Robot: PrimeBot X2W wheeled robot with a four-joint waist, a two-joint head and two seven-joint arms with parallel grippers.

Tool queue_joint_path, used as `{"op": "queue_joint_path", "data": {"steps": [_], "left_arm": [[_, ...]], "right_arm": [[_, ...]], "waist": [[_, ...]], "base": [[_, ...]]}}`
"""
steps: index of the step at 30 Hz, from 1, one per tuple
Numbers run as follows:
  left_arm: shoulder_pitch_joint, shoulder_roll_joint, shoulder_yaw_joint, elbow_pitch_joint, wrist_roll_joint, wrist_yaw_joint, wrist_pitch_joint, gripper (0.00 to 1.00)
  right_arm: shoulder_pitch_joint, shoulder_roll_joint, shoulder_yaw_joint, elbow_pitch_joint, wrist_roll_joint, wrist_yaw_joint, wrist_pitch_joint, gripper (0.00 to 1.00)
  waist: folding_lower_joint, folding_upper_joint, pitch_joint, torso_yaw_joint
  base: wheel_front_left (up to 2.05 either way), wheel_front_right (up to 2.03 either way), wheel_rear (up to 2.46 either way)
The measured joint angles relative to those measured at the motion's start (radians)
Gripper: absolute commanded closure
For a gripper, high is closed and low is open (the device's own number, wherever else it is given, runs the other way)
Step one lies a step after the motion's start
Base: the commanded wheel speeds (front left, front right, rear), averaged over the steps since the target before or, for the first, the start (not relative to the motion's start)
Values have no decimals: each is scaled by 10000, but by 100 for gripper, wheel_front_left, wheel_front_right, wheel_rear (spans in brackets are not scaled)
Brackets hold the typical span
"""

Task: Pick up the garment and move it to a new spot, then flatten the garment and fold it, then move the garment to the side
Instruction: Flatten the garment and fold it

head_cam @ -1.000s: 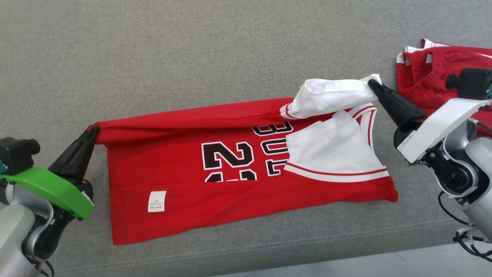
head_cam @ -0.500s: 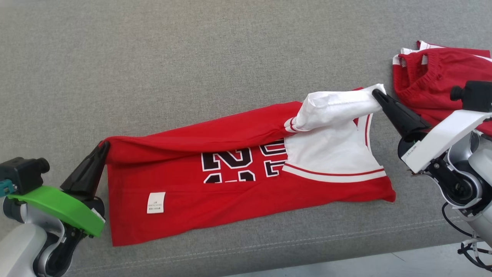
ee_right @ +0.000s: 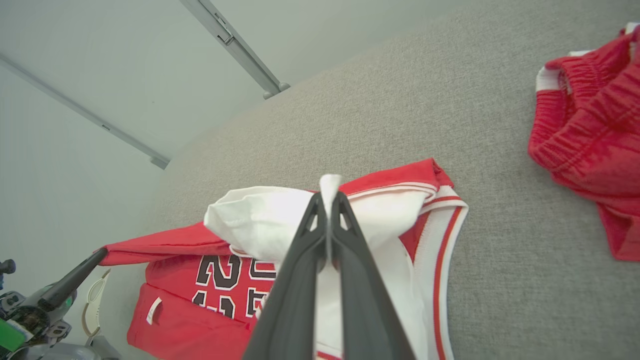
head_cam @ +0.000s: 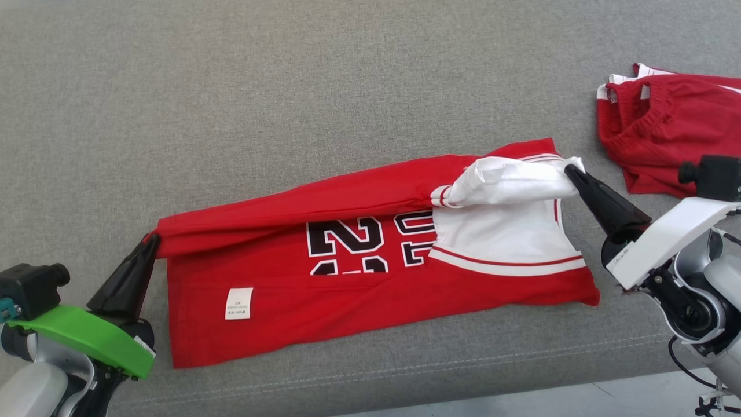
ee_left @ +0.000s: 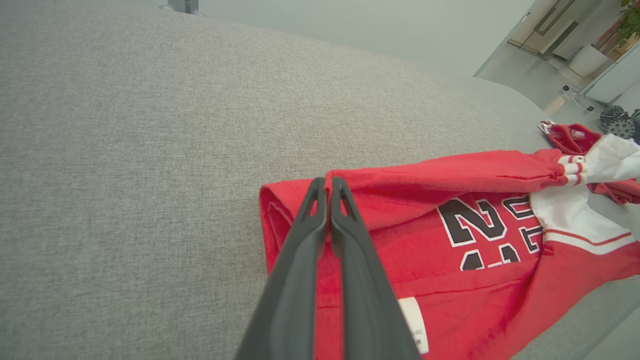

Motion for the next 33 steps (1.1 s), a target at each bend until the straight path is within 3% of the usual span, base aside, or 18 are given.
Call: {"op": "queue_joint_path", "data": {"steps": [14,23,26,29,32,33], "left_arm": [[808,-543,558,-276,198,0,0,93],[1166,-579,612,-401,343,0,0,89],[1241,-577,627,-397,552,0,-2,78],[1347,-579,650,-320,692,0,0,57],[1441,-570,685,-165,721,0,-2,8],[1478,-570,698,-150,740,0,-2,0]], "right_arm": [[372,6,35,-221,100,-88,-207,100],[426,-113,13,-255,100,-150,-303,100],[540,-134,12,-261,100,-159,-303,100],[572,-132,33,-244,98,-159,-303,100],[578,-132,73,-253,98,-159,-303,100],[581,-132,77,-251,98,-159,-303,100]], "waist": [[0,0,117,-52],[0,0,212,-30],[0,0,217,-18],[0,0,190,-6],[0,0,113,6],[0,0,102,9]], "base": [[0,0,0],[0,0,0],[0,0,0],[0,0,0],[0,0,0],[0,0,0]]}}
